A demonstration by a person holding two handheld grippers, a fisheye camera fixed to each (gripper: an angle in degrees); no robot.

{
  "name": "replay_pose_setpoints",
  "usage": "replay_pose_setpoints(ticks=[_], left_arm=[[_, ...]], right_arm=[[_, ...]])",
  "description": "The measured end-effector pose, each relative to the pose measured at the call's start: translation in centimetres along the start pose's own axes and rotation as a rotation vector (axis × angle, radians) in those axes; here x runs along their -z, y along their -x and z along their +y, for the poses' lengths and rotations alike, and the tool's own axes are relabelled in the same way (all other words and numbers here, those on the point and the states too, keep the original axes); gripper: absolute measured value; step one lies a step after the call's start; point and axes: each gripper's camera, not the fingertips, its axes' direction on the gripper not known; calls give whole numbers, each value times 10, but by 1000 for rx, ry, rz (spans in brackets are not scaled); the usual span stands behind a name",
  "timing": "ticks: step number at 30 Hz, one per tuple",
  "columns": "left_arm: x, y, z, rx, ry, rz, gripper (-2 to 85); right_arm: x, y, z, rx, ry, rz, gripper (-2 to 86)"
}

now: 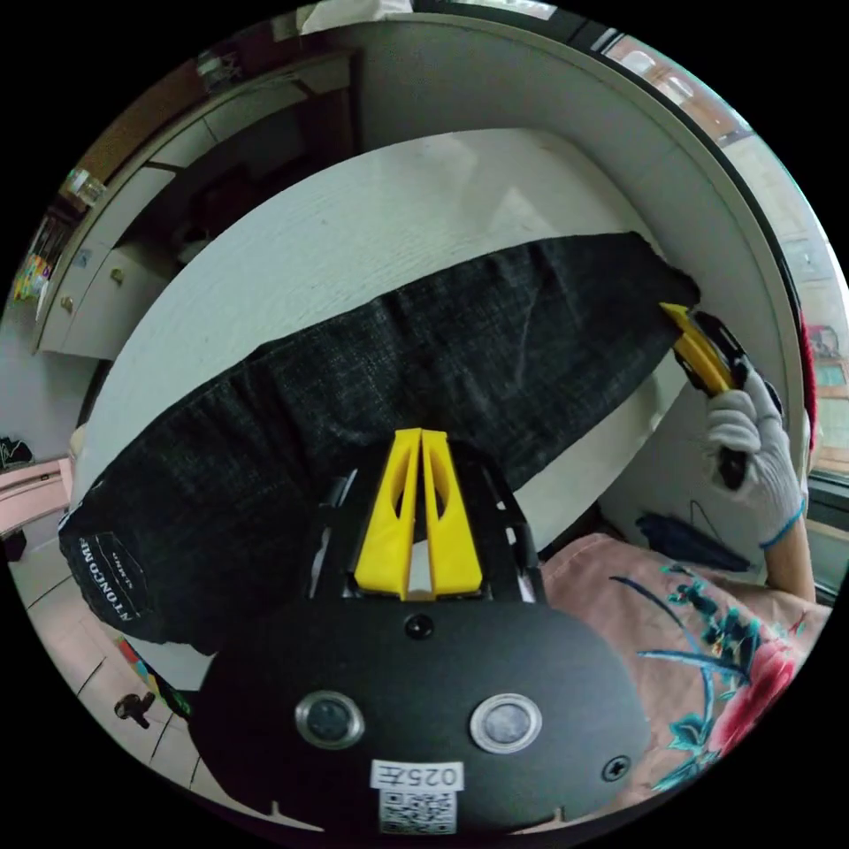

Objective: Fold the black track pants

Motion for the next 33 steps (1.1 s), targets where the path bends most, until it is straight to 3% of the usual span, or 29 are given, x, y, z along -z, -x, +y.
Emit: replay_pose_setpoints(ticks=[5, 8, 14, 16, 18, 21, 23, 25, 27, 33], left_arm=[[12, -17, 1, -61, 13, -97, -9], [28, -6, 22, -132, -14, -27, -6], [106, 106, 139, 86, -231, 171, 24], [126, 169, 204, 263, -304, 228, 27], [131, 216, 253, 378, -329, 299, 24], [128, 282, 327, 545, -380, 421, 15], [120, 314, 364, 626, -385, 465, 5], [107, 348, 400, 715, -382, 524, -5], [98, 367, 419, 751, -380, 597, -7], [90, 385, 421, 683, -438, 725, 7]], right_arm=[[-12, 40, 47, 156, 54, -138, 4], [-45, 80, 87, 284, 161, -178, 3], [-169, 177, 229, 691, 481, -106, 6], [-233, 197, 312, 848, 602, -98, 10], [-285, 194, 373, 858, 665, -89, 14], [-379, 170, 472, 957, 758, 35, 25], [-440, 139, 528, 1050, 807, 235, 39], [-515, 78, 584, 1090, 999, 611, 49], [-540, 44, 614, 1157, 1140, 749, 59], [-497, 85, 608, 1115, 1088, 566, 97]])
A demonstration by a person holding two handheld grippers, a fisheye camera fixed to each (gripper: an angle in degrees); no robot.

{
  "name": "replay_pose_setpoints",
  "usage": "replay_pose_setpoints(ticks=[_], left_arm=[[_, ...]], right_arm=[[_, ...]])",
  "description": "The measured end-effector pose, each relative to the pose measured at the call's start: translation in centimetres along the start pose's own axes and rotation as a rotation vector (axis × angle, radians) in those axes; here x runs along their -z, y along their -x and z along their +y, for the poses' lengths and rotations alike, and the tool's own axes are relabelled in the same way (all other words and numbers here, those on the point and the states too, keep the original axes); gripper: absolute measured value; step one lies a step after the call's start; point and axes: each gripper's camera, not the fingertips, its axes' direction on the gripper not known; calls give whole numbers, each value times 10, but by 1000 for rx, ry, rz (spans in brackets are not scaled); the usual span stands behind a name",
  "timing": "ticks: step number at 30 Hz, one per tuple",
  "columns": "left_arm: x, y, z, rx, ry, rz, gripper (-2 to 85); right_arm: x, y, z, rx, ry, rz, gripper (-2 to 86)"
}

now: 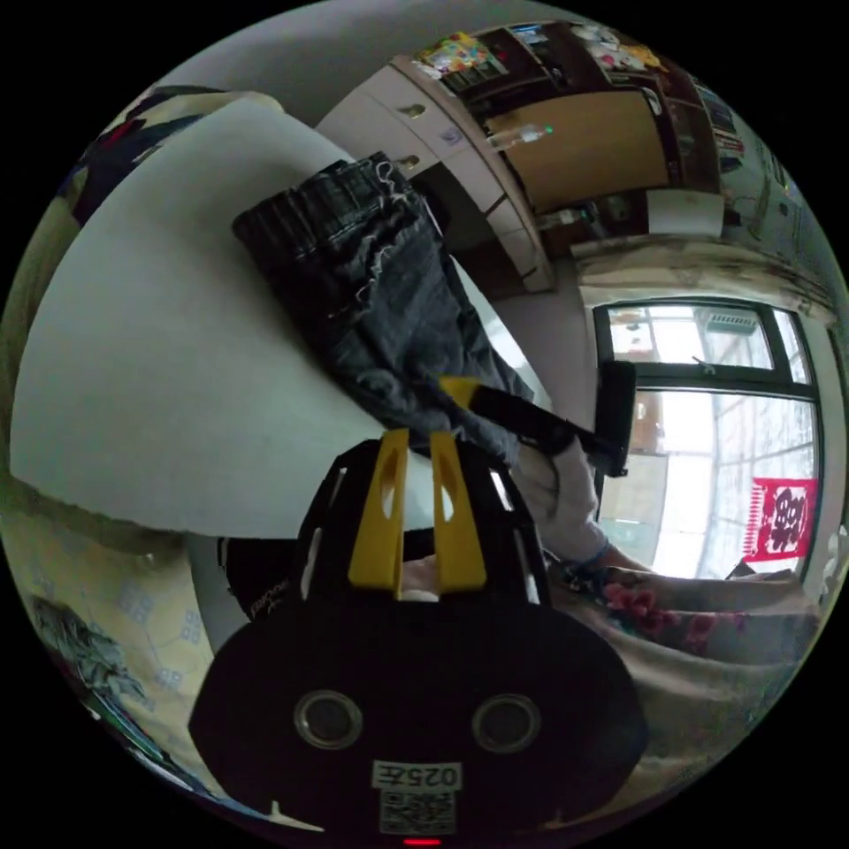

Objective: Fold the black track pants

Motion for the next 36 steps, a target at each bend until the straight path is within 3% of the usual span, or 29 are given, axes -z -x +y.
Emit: replay_pose_setpoints(ticks=[5, 8, 10, 12, 15, 18, 23, 27, 31, 36], left_arm=[[-53, -47, -6, -294, 154, -51, 12], [-99, -103, 16, -628, 203, -15, 68], [-132, -149, 49, -924, 120, -27, 127], [-163, -175, 68, -1037, 161, -75, 127], [-224, -198, 86, -1070, 317, -116, 120], [-276, -211, 101, -1070, 313, -255, 118], [-356, -215, 122, -1024, 381, -584, 101], [-389, -229, 149, -1114, 401, -764, 89], [-393, -225, 159, -1118, 389, -757, 83], [-382, -229, 180, -1170, 364, -688, 26]], right_arm=[[88, -33, 34, -179, -178, 125, 104], [140, -82, 55, -382, -291, 178, 119], [169, -123, 65, -506, -332, 145, 133], [182, -148, 63, -550, -335, 101, 133], [188, -177, 41, -560, -305, 47, 136], [180, -202, 8, -577, -215, 7, 129], [169, -218, -35, -462, -47, 149, 87], [185, -248, -43, -519, -20, 1, 74], [202, -276, -21, -599, -116, -229, 80], [214, -295, -12, -552, -89, -330, 82]])
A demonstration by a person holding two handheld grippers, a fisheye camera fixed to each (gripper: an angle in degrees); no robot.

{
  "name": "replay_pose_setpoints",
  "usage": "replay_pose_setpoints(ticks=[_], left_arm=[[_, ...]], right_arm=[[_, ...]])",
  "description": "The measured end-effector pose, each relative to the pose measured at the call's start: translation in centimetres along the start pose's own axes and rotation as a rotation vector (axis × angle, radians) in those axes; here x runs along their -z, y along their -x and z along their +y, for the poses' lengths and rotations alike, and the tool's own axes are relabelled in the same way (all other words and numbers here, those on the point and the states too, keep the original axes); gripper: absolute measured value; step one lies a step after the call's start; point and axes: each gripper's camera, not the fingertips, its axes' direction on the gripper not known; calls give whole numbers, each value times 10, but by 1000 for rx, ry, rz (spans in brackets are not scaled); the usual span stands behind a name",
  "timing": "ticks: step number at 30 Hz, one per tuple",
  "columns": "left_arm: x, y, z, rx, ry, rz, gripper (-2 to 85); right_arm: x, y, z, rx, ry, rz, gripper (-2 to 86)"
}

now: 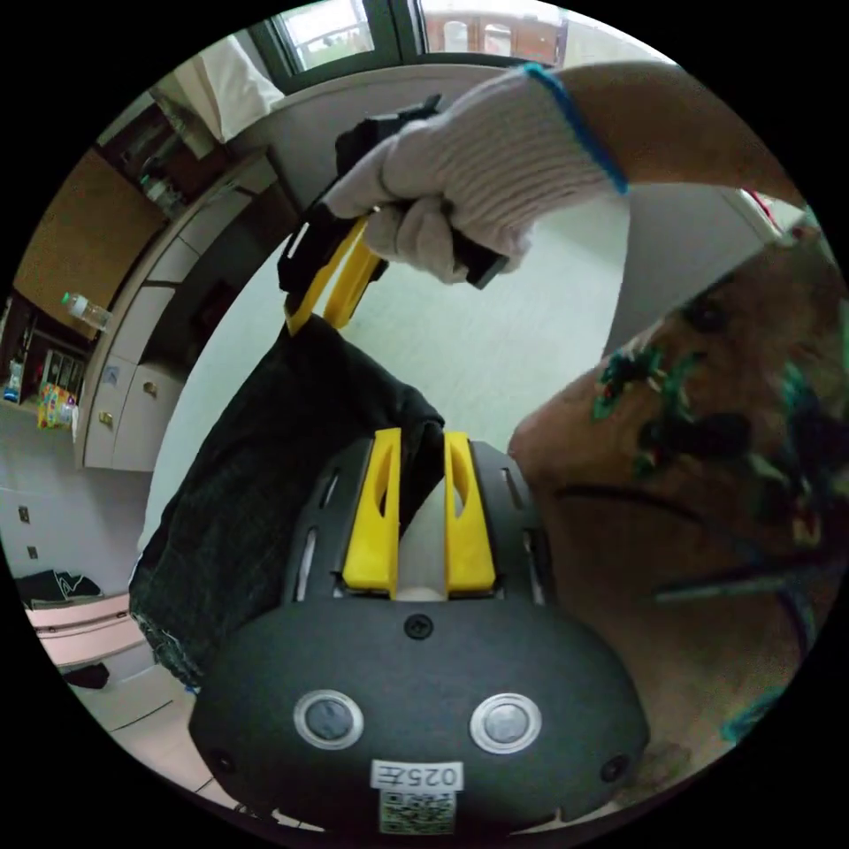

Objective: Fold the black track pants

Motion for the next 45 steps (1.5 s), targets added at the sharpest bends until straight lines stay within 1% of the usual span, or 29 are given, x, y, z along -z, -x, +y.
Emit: replay_pose_setpoints(ticks=[1, 3, 5, 7, 9, 11, 12, 14, 15, 17, 18, 19, 21, 23, 24, 25, 26, 28, 29, 31, 32, 34, 35, 37, 39, 41, 43, 44, 45], left_arm=[[5, -3, -3, 1, -15, 56, 8], [11, -8, -12, -5, -21, 136, 4], [14, -9, -20, 79, -23, 82, 11], [5, -1, -24, 221, -1, 24, 30], [-8, 11, -23, 335, 52, 71, 48], [-17, 18, -24, 356, 84, 150, 69], [-16, 20, -26, 368, 69, 167, 82], [-16, 20, -36, 336, 68, 154, 96], [-21, 18, -46, 303, 102, 111, 100], [-40, 15, -60, 277, 194, 54, 93], [-55, 14, -69, 269, 267, -20, 79], [-56, 12, -78, 222, 284, -46, 66], [-58, 23, -89, 265, 355, -76, 53], [-58, 34, -96, 240, 391, -30, 48], [-54, 45, -100, 254, 394, 34, 43], [-46, 53, -103, 250, 368, 123, 40], [-41, 57, -104, 241, 347, 172, 38], [-16, 67, -114, 218, 227, 377, 37], [-11, 68, -118, 210, 199, 426, 37], [15, 67, -138, 163, 73, 591, 36], [23, 66, -142, 141, 38, 616, 36], [55, 65, -154, 90, -82, 687, 32], [63, 67, -155, 79, -108, 695, 31], [93, 80, -150, 58, -184, 740, 27], [114, 97, -134, 66, -247, 784, 24], [131, 122, -109, 125, -308, 818, 20], [147, 167, -58, 301, -419, 823, 11], [149, 179, -44, 355, -447, 820, 8], [150, 204, -15, 461, -498, 794, 6]], right_arm=[[5, -1, -3, 12, 12, -6, 84], [13, 2, -10, 51, 38, 22, 86], [19, 9, -18, 109, 74, 66, 85], [34, 25, -23, 213, 73, 149, 81], [45, 42, -25, 327, 72, 226, 82], [48, 54, -29, 434, 124, 305, 90], [46, 57, -34, 476, 191, 344, 99], [40, 56, -43, 509, 296, 351, 108], [36, 52, -48, 500, 351, 326, 108], [34, 45, -54, 441, 374, 271, 98], [36, 40, -57, 402, 350, 231, 88], [40, 33, -58, 371, 315, 217, 77], [52, 19, -57, 298, 265, 147, 70], [66, -2, -49, 173, 191, 2, 65], [77, -17, -40, 102, 143, -106, 64], [89, -29, -28, 53, 102, -184, 63], [97, -34, -21, 35, 76, -210, 63], [137, -56, 9, 3, -30, -315, 62], [148, -63, 18, -12, -60, -346, 61], [191, -99, 55, -107, -186, -539, 60], [201, -108, 65, -131, -217, -595, 60], [231, -138, 107, -235, -325, -788, 59], [236, -142, 117, -243, -346, -826, 59], [247, -135, 147, -215, -380, -950, 59], [241, -112, 157, -158, -357, -1023, 59], [223, -79, 155, -82, -299, -1055, 59], [185, -36, 142, -29, -229, -1035, 58], [174, -26, 137, -9, -214, -1022, 58], [151, -8, 124, 48, -188, -983, 57]])
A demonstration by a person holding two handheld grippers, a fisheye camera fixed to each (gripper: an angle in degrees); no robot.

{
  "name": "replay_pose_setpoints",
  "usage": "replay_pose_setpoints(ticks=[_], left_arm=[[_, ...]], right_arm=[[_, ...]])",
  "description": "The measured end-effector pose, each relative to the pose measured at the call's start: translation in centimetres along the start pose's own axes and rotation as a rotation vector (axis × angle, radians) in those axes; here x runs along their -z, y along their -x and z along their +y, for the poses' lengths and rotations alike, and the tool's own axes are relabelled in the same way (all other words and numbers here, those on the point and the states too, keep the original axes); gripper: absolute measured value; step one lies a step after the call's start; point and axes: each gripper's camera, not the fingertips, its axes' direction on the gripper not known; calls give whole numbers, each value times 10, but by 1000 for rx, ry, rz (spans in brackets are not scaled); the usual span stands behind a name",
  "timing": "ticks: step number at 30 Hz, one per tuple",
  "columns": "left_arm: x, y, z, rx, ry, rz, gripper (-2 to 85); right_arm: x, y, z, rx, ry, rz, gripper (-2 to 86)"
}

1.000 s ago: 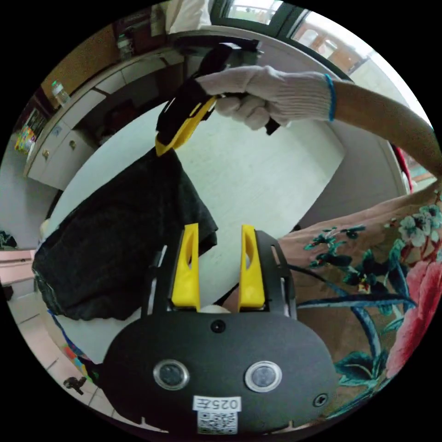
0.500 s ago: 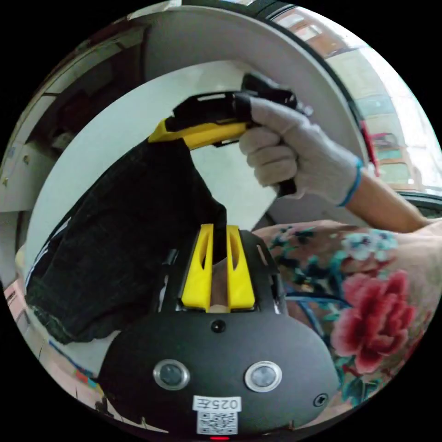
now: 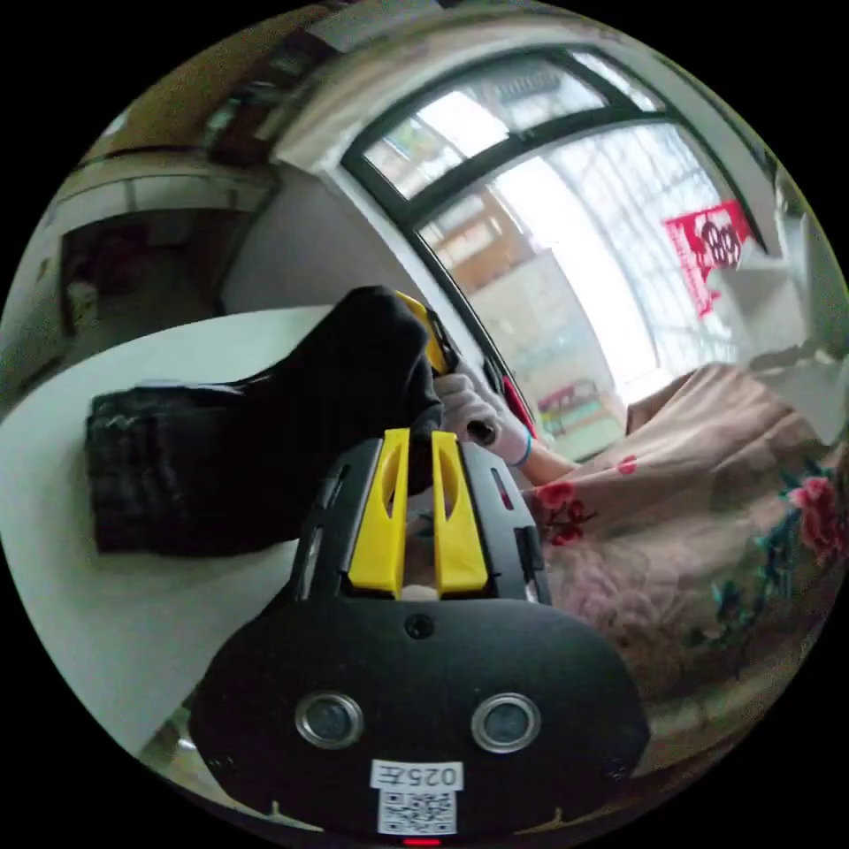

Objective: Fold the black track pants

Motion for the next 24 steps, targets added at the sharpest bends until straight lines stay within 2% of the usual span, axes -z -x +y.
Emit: replay_pose_setpoints(ticks=[3, 5, 6, 7, 9, 11, 12, 13, 14, 16, 18, 22, 24], left_arm=[[57, 58, 20, 208, -180, -156, 5], [74, 93, 27, 353, -214, -247, 8], [80, 112, 31, 421, -204, -308, 9], [87, 126, 36, 509, -209, -364, -3], [100, 130, 44, 546, -255, -398, -12], [111, 128, 50, 562, -324, -382, -14], [114, 125, 50, 565, -325, -366, -15], [112, 120, 47, 550, -306, -364, -15], [110, 118, 45, 537, -291, -367, -14], [88, 107, 25, 473, -181, -399, -12], [59, 97, 2, 385, -71, -415, -10], [-35, 68, -48, 109, 226, -365, -9], [-81, 65, -55, 71, 390, -386, -9]], right_arm=[[-70, -36, -20, 84, 82, 139, 53], [-107, -61, -29, 131, 119, 214, 42], [-127, -77, -35, 100, 161, 214, 22], [-139, -84, -35, 99, 161, 133, 9], [-147, -74, -27, 171, 132, 137, 1], [-151, -54, -15, 289, 156, 333, -5], [-153, -45, -4, 355, 171, 514, -7], [-154, -39, 7, 413, 181, 688, -8], [-154, -39, 13, 435, 189, 769, -8], [-162, -43, 36, 502, 221, 1099, -9], [-177, -50, 54, 592, 237, 1304, -9], [-240, -96, 69, 755, 403, 1503, -10], [-266, -136, 59, 756, 492, 1672, -10]])
